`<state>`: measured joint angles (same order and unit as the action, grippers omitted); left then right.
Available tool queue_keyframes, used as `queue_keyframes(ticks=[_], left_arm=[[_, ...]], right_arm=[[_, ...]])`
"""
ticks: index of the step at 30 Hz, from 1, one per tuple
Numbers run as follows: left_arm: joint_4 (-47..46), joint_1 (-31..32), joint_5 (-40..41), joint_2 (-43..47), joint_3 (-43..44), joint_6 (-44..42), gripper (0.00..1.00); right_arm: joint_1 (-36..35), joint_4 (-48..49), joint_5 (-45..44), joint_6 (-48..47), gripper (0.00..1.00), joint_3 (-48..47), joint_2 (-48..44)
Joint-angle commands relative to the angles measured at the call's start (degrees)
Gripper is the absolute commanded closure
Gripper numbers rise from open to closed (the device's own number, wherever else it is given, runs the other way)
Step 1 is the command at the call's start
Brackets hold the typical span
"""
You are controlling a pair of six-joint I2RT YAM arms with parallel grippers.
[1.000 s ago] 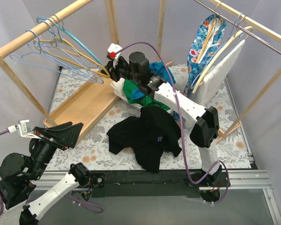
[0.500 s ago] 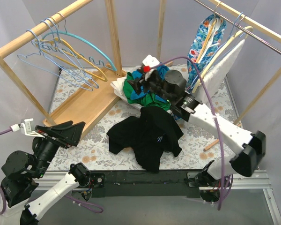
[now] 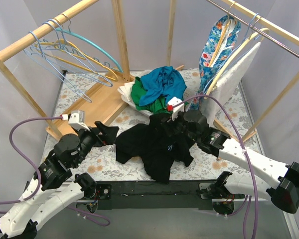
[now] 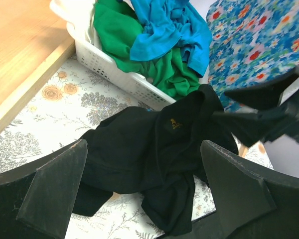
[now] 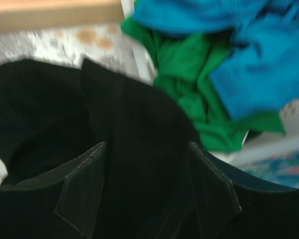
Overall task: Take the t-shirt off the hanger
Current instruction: Pick up the T-shirt from the center of the board.
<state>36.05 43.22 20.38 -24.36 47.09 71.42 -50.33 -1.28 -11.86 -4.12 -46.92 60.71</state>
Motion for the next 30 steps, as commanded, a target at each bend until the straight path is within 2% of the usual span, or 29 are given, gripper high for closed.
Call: queue_keyframes(ticks=[1,7,11,14,15,16,17,30], left_arm=[[-5.20,-0.07,-0.69,-1.39,-1.30,0.21,0.02],[-5.55,-0.07,-1.84,-2.71,-2.53,0.48,0.02],[-5.29,-0.07,-2.01,-2.27,-2.97,0.74,0.02],[-4.59,-0.07,-1.49,-1.57,-2.88,0.83,0.02],[-4.41,-0.07,-1.40,-1.48,-2.88,0.92,0.02],[-4.06,-0.07,-1.31,-1.22,-2.79,0.83,0.02],[-3.89,-0.07,-1.22,-0.96,-2.79,0.92,0.02],[-2.30,-0.07,-0.25,0.54,-2.88,0.21,0.02]], right_arm=[[-0.47,-3.38,-2.12,7.10,0.28,5.58,-4.28],[-0.74,0.74,7.62,9.92,0.25,11.05,-2.97],[-1.96,10.49,18.42,10.71,0.23,14.04,1.60],[-3.37,14.46,22.21,11.15,0.20,13.17,5.99],[-3.81,14.81,22.75,10.98,0.20,12.73,7.13],[-5.12,14.99,23.02,10.37,0.05,12.38,8.88],[-5.66,15.08,22.76,10.01,0.02,11.68,9.68],[-10.67,10.16,13.71,7.72,0.02,9.74,30.33]])
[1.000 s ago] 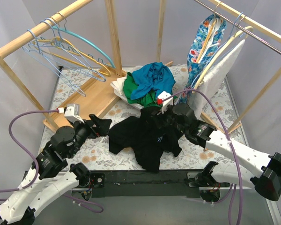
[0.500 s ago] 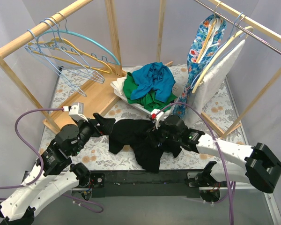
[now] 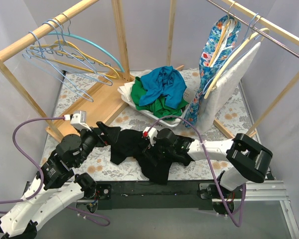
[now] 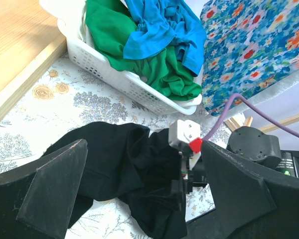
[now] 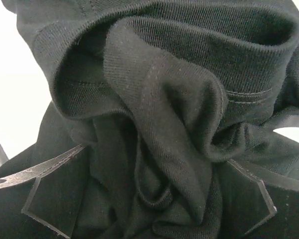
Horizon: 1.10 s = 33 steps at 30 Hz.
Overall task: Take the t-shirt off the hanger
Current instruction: Pick up the T-shirt from the center of the board.
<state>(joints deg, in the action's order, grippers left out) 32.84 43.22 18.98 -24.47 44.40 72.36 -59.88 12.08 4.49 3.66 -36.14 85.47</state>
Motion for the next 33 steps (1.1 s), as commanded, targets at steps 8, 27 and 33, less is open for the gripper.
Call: queue_keyframes(ticks=[8,27,33], left_arm=[[2.14,-0.07,2.11,1.44,0.77,-1.08,0.02],[4.16,-0.07,2.99,2.14,1.74,-0.38,0.02],[4.34,-0.15,2.81,1.97,2.09,-0.02,0.02]], right_arm=[[-1.12,-11.99,-21.09,7.41,0.99,-7.28,12.71],[2.65,-10.17,-42.54,-9.89,0.99,-30.03,-11.74],[8.45,-3.12,-43.17,-14.56,0.99,-38.47,-5.95]])
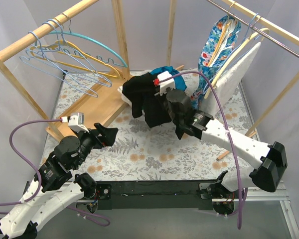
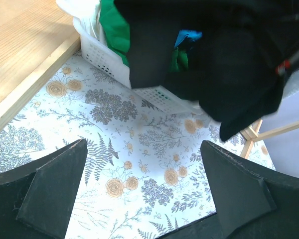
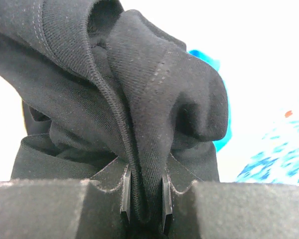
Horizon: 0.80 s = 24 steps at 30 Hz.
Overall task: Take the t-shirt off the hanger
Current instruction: Place the T-shirt in the bin.
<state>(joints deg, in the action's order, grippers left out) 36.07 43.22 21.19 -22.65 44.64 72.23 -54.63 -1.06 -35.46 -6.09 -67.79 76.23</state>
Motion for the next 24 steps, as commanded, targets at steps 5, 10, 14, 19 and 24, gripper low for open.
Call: queue_keyframes(ticks=[5,10,14,19,24], left_arm=[[1.45,-0.07,0.78,-0.90,2.55,0.19,0.02],[1.98,-0.07,1.40,-1.25,2.73,0.11,0.02],[1.98,-0.07,1.49,-1.43,2.73,0.37,0.02],[2.42,-0.07,1.84,-1.69,2.73,0.46,0.02],[2.34,-0.07,2.28,-1.25,1.94,0.46,0.02]], right_arm=[[7.69,15.47,-0.31,-5.43,0.99,-13.76,8.93],[10.15,20.82,4.60,-4.90,0.99,-18.34,14.91],[11.82,24.43,8.29,-2.71,0.99,-20.36,18.95],[14.02,24.70,9.72,1.24,0.99,-19.94,25.19],[14.38,26.02,9.01,4.15,0.99,-10.19,26.87]])
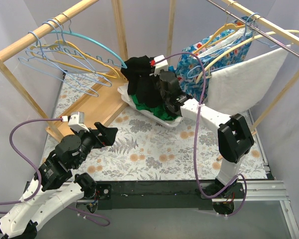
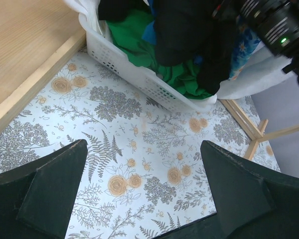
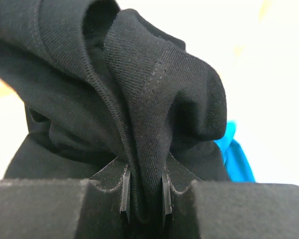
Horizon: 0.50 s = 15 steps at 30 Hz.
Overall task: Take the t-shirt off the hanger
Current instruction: Place the T-shirt in the bin.
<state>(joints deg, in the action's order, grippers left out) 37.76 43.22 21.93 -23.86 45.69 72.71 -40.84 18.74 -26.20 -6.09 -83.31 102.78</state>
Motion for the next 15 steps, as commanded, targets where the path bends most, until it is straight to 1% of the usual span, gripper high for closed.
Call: queue_keyframes(ticks=[1,2,6,10,15], left_arm=[[0.56,-0.07,1.53,0.04,0.80,-0.20,0.02],[0.48,-0.07,1.62,-0.05,0.80,-0.20,0.02],[0.04,-0.07,1.27,-0.66,0.63,-0.64,0.02],[-0.23,-0.07,1.09,-0.66,0.45,-0.55,0.02],[-0.05,-0.07,0.92,-0.31,0.45,-0.29,0.02]], right_arm=[[0.59,6.22,-0.78,4.76,0.99,6.91,0.49],[0.76,6.13,-0.70,5.64,0.99,10.24,0.66],[0.94,2.63,-0.26,8.98,0.99,13.70,3.81],[1.20,-2.39,3.59,9.43,0.99,12.91,7.43],[1.20,-9.24,3.96,10.48,0.99,8.87,9.02]])
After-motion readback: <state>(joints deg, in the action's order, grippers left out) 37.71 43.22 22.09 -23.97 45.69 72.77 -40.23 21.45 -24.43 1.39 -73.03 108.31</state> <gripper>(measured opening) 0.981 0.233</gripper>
